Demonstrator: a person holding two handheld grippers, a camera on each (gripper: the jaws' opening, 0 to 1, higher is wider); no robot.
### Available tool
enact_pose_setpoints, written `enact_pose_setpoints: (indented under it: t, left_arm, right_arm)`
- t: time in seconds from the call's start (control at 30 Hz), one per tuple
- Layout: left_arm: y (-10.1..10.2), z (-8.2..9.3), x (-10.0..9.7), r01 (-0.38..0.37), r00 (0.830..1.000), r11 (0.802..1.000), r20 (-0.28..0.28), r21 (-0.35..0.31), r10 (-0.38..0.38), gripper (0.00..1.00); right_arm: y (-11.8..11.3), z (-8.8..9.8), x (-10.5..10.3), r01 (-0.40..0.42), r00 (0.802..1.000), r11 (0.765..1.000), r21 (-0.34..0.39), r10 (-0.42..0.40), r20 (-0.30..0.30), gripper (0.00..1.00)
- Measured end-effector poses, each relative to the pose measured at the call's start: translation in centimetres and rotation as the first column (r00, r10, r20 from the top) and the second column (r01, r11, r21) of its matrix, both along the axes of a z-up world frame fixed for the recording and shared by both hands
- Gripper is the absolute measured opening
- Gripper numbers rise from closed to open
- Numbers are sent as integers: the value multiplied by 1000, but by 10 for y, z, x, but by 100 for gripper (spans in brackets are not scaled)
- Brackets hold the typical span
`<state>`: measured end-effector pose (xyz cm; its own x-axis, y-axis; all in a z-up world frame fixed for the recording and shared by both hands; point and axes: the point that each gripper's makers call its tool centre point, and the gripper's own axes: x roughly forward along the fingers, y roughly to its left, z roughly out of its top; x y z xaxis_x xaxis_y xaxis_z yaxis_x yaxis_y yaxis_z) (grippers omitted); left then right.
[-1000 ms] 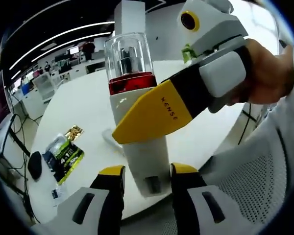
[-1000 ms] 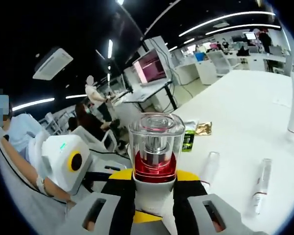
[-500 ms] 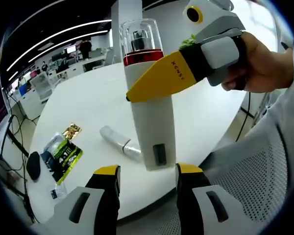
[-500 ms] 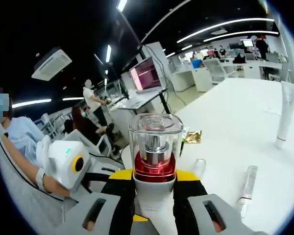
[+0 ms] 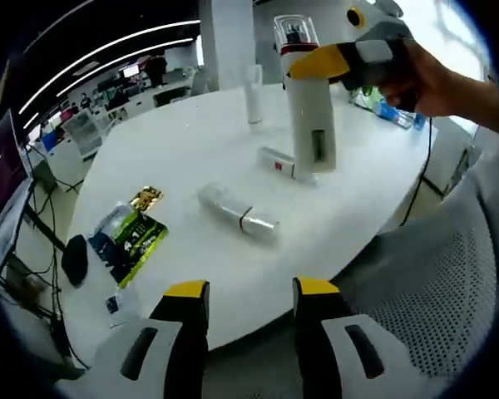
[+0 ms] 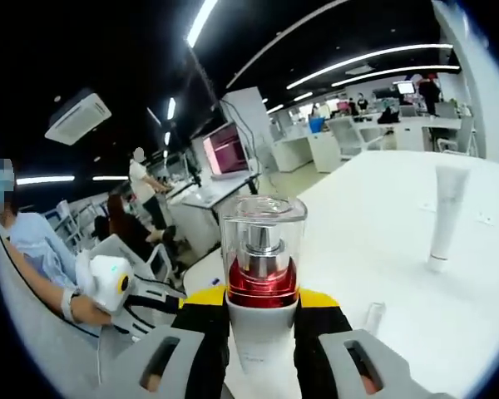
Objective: Arrange the skincare products in the storage area until every visible bottle or jar stands upright without overlapping.
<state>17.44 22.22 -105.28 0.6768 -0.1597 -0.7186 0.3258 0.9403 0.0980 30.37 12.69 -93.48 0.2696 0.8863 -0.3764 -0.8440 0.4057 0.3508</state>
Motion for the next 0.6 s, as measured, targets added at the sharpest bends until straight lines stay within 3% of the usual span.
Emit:
enact_pose_setpoints:
  t: [0.07,0.2,0.4,0.6]
  left_arm:
    - [-11,2,6,46,998,999,46,6,-46,35]
    - [-5,-8,3,27,1000,999,6,38,-27,33]
    - [-5,-10,3,35,999,998,3,54,-36,32]
    - [-3,-18,-1,50,998,995,-37,90,-47,29]
  right_arm:
    - [-5,2,11,25,1000,1000,-2,-25,6,22]
    - [-17,11,30,75,997,997,-9,-75,29,22]
    - [-38,12,62,153,987,988,-16,-152,53,22]
    - [-46,17,74,188,980,982,-6,-187,64,22]
